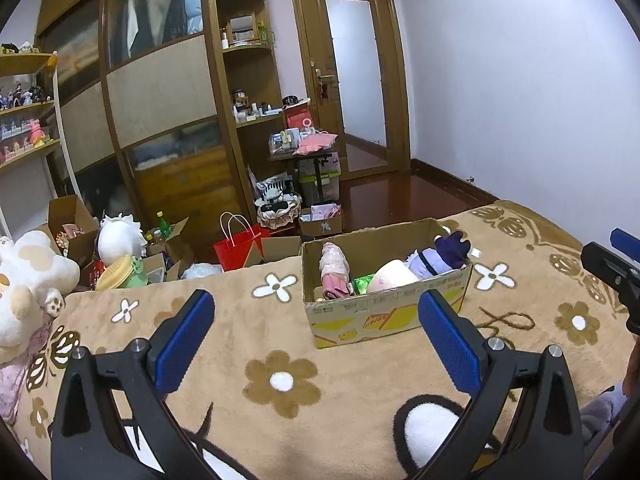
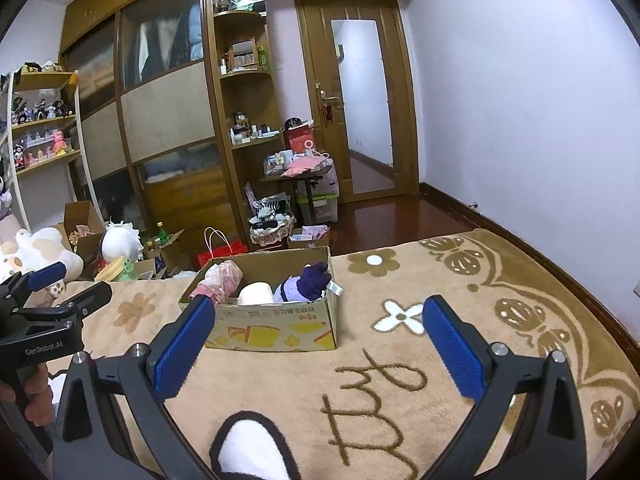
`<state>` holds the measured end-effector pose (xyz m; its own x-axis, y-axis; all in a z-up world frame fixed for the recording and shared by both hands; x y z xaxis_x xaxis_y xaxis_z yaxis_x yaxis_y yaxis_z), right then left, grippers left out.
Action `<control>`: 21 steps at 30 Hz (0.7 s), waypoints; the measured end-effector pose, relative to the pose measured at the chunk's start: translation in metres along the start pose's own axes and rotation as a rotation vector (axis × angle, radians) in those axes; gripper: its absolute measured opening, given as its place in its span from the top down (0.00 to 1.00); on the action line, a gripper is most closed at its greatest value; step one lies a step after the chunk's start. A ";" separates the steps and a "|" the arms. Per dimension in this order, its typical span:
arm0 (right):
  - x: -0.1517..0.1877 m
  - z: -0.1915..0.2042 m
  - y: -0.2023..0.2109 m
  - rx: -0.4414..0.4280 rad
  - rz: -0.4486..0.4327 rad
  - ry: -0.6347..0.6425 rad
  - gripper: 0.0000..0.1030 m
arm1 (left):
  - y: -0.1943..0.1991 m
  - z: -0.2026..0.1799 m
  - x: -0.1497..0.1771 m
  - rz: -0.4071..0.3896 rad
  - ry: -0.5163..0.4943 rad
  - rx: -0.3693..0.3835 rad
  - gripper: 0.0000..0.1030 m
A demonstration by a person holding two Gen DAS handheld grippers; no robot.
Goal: Organize soft objects
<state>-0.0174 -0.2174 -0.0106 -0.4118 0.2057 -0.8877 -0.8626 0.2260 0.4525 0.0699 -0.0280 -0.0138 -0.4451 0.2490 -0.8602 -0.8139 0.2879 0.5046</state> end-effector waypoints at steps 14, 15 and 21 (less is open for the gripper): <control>0.003 -0.002 -0.005 0.006 0.004 -0.003 0.00 | 0.000 -0.005 0.003 -0.003 -0.022 -0.010 0.02; 0.003 -0.002 -0.006 0.006 0.003 -0.001 0.00 | 0.000 -0.006 0.003 -0.003 -0.022 -0.008 0.02; 0.004 -0.001 -0.007 0.006 0.001 0.006 0.00 | 0.000 -0.007 0.002 -0.003 -0.025 -0.007 0.02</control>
<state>-0.0131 -0.2188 -0.0178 -0.4147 0.2000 -0.8877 -0.8604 0.2312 0.4541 0.0666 -0.0339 -0.0165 -0.4334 0.2715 -0.8594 -0.8180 0.2817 0.5015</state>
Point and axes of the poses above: each gripper's, at about its wrist camera, not at the fingertips, and y roughly against the way its jaws point, z to its left, x to its underside, the point moved 10 cm from there along -y, roughly the way its jaws point, and after that the axes turned 7 degrees about x, right-handed, at the moved point
